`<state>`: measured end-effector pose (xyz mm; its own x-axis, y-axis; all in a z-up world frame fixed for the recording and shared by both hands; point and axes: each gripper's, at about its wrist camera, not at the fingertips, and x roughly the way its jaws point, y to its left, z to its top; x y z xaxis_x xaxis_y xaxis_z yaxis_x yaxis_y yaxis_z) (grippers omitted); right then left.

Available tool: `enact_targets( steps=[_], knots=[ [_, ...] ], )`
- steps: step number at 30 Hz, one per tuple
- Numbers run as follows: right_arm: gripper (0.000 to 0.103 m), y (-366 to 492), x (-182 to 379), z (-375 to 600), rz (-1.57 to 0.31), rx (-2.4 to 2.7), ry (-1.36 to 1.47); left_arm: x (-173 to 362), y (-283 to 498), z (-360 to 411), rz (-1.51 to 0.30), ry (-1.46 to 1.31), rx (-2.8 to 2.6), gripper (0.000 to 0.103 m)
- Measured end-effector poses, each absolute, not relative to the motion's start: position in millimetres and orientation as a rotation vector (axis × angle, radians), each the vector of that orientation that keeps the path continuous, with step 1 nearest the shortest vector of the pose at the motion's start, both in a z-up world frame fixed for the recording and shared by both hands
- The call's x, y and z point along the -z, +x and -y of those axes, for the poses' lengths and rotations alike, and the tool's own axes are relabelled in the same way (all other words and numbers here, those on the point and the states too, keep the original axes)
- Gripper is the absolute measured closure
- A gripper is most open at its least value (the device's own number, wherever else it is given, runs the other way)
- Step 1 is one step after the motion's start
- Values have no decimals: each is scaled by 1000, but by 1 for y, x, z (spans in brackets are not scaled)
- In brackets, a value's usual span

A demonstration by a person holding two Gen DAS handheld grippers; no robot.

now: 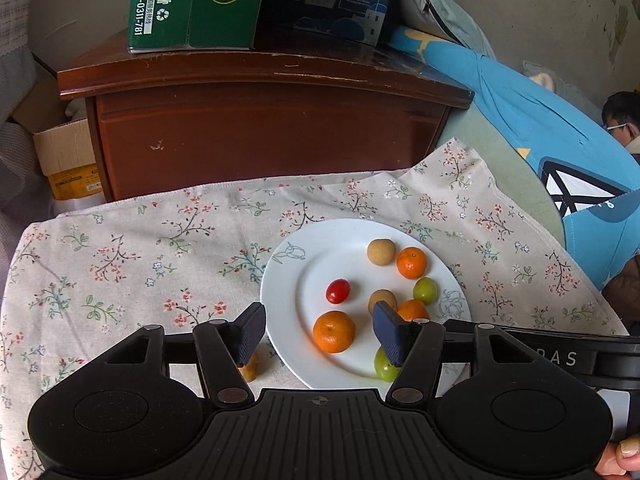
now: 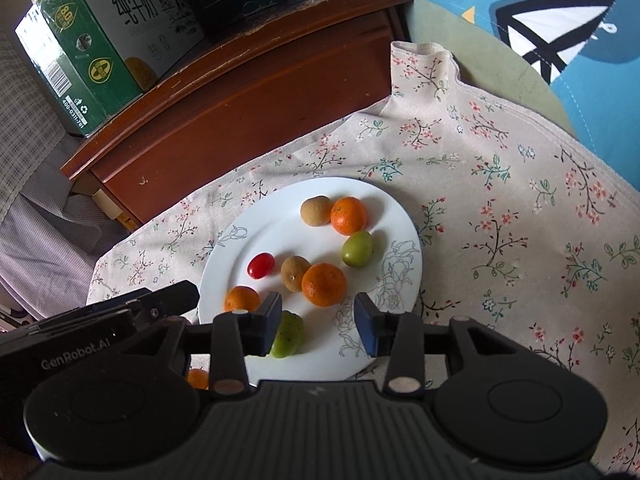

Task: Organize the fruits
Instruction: 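Carry both mandarins onto the white plate and open both tools, then grasp a green fruit with the right tool while the left tool grasps another green fruit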

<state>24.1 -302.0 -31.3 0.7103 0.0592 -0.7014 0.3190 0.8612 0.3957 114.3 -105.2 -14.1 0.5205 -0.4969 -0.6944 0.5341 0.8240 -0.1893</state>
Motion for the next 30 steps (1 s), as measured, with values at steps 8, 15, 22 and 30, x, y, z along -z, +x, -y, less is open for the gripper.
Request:
enact_targets(
  steps=[8,15,22,30],
  knots=[
    [58,22,32,282,-801,73,467,7,109,71,-816,160,585,44],
    [58,16,38,261,-844,-19,421,7,107,44,-840,76,562,44],
    [58,9,44,239,-885,-117,383,14,102,41,-857,90,557,44],
    [58,12,58,225,-934,-172,398,21,100,37,-886,93,549,44]
  ],
)
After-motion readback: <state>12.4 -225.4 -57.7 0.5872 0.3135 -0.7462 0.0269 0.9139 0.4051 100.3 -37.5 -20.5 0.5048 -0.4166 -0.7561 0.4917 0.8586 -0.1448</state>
